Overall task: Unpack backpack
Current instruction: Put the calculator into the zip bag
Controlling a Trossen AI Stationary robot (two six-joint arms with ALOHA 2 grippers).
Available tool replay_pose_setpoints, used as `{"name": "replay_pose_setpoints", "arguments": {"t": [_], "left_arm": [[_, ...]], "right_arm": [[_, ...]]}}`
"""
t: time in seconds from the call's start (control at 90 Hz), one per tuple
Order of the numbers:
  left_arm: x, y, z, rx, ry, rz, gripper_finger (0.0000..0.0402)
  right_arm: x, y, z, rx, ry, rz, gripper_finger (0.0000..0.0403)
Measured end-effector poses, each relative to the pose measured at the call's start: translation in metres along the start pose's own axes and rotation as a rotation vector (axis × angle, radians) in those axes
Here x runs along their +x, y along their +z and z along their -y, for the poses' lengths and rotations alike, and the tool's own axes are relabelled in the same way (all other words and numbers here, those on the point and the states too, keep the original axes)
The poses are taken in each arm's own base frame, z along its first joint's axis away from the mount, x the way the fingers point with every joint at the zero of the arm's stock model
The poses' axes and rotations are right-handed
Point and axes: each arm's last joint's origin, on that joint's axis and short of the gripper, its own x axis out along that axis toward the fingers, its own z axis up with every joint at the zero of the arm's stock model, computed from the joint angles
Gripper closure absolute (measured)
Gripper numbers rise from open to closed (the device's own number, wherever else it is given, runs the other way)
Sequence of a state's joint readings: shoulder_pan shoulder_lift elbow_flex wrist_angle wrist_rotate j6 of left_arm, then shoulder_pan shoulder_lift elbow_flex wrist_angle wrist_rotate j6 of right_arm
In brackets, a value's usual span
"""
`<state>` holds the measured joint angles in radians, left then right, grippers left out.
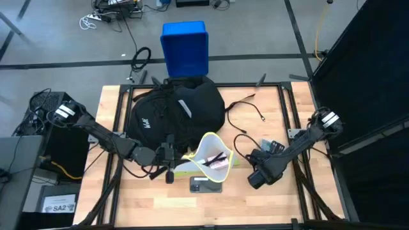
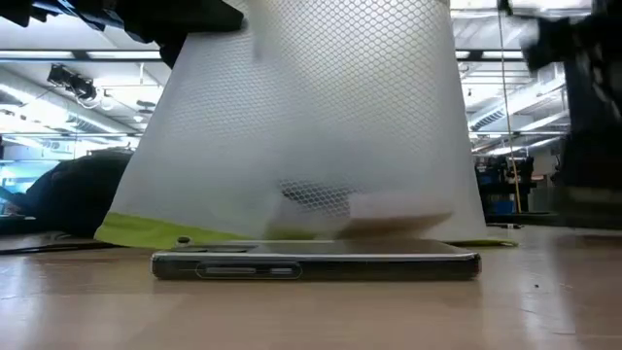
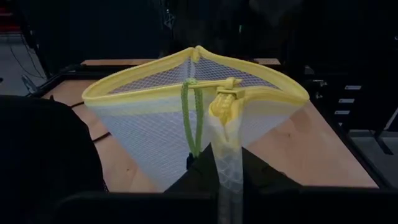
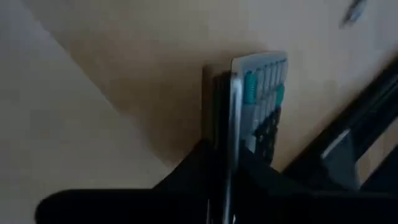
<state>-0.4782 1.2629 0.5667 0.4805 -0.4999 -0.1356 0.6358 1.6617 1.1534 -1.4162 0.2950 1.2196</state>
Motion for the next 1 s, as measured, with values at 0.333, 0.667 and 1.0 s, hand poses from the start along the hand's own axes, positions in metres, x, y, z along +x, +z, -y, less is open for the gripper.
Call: {"name": "replay_pose_setpoints", "arguments": {"t": [0.333,0.667,1.0], "left_arm": [[0.000,0.000,0.000,0.000,0.000,0.000,0.0402],[0.000,0.000,0.000,0.000,0.000,0.001,0.0402],[0.000,0.000,0.000,0.000,0.000,0.001,0.0402]], "right_arm": [[-0.113,0.006,0.041,0.045,0.209,0.605,0.0400],[-0.175,0.019,0.042,-0.140,0.423,1.008,0.0401],[-0.169,0.070,0.045,-0.314,0.720,0.927,0.0402]]}}
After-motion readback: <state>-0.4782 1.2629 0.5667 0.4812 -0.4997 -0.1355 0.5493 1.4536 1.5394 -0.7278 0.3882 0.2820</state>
